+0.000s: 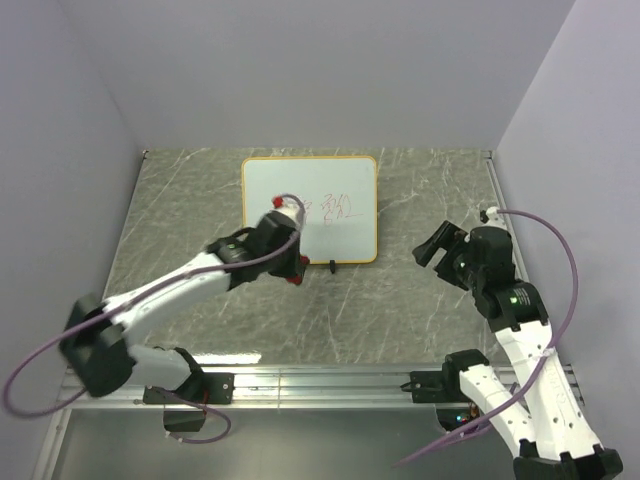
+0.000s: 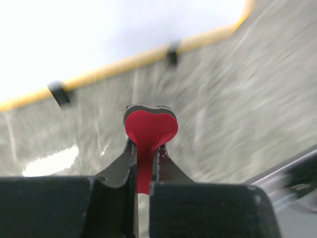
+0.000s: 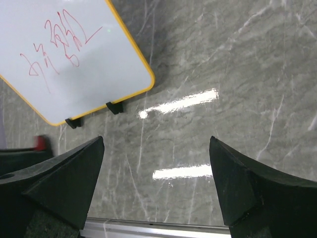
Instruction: Erase the whiteboard
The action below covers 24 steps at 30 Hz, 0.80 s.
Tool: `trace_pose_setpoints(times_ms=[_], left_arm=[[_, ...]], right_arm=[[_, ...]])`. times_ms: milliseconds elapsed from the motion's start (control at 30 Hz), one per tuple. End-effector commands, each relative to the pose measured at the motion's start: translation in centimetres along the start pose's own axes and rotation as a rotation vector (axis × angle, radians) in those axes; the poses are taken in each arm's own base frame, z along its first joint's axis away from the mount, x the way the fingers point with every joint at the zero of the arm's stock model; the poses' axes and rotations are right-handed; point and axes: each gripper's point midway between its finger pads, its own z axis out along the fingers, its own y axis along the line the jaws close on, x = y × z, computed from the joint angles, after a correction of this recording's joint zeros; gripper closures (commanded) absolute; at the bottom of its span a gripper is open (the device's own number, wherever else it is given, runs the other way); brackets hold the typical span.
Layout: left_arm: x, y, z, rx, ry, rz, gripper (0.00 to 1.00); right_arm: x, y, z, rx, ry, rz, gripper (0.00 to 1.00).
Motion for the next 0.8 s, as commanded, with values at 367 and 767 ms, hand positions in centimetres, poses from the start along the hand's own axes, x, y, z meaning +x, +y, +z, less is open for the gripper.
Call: trace_pose_setpoints(times_ms=[367, 767], left_arm=[[-7.1, 1.4, -0.6, -0.106, -0.141, -0.054, 1.0], [-14.3, -0.7, -2.3, -0.148, -0.22, 0.002, 1.0]], right_arm=[[-7.2, 8.4, 5.3, -0.245, -0.08, -0.06, 0.07], [-12.0, 13.4, 14.1, -0.495, 0.037, -0.086, 0.16]])
